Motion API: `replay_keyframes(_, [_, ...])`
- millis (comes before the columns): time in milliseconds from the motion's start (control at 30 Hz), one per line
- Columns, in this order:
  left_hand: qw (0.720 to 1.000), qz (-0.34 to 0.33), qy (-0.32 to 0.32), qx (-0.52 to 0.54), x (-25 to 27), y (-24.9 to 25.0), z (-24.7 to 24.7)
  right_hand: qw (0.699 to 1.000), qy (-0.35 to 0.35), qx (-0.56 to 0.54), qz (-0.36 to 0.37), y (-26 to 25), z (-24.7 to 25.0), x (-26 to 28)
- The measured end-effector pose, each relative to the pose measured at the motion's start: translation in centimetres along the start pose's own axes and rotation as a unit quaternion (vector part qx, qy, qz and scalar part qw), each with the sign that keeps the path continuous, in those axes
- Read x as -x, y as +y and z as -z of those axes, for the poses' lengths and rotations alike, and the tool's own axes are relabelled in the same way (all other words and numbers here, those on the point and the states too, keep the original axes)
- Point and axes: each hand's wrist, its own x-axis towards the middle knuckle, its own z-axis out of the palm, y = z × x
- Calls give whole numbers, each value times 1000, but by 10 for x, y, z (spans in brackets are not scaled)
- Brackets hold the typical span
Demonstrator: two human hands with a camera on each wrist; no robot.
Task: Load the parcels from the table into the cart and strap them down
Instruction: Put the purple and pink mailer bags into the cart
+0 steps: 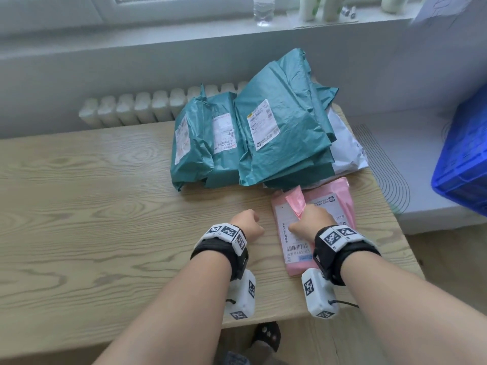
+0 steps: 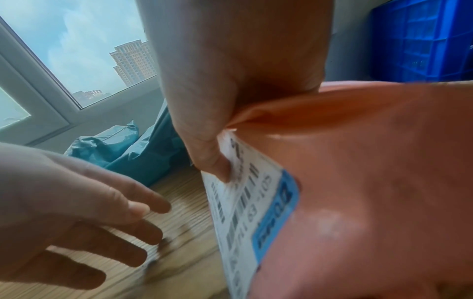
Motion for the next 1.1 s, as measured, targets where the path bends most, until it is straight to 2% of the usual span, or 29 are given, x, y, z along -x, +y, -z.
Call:
replay_keyframes(300, [999, 17, 9, 33, 22, -40, 19, 998, -50, 3, 26, -49, -17, 19])
replay_keyframes(467, [997, 3, 19, 79, 38, -72, 36, 994, -74, -68, 40, -91, -24, 31])
replay_keyframes(700, [991, 37, 30, 127, 70, -142, 64, 983, -97, -144, 56, -162, -49, 67])
replay_keyframes(933, [970, 57, 67, 228, 118, -224, 96, 971, -157, -164, 79, -246, -92, 113])
replay_keyframes(1100, [926, 76, 92, 359, 154, -287, 115, 962, -197, -172, 75, -303, -127, 146])
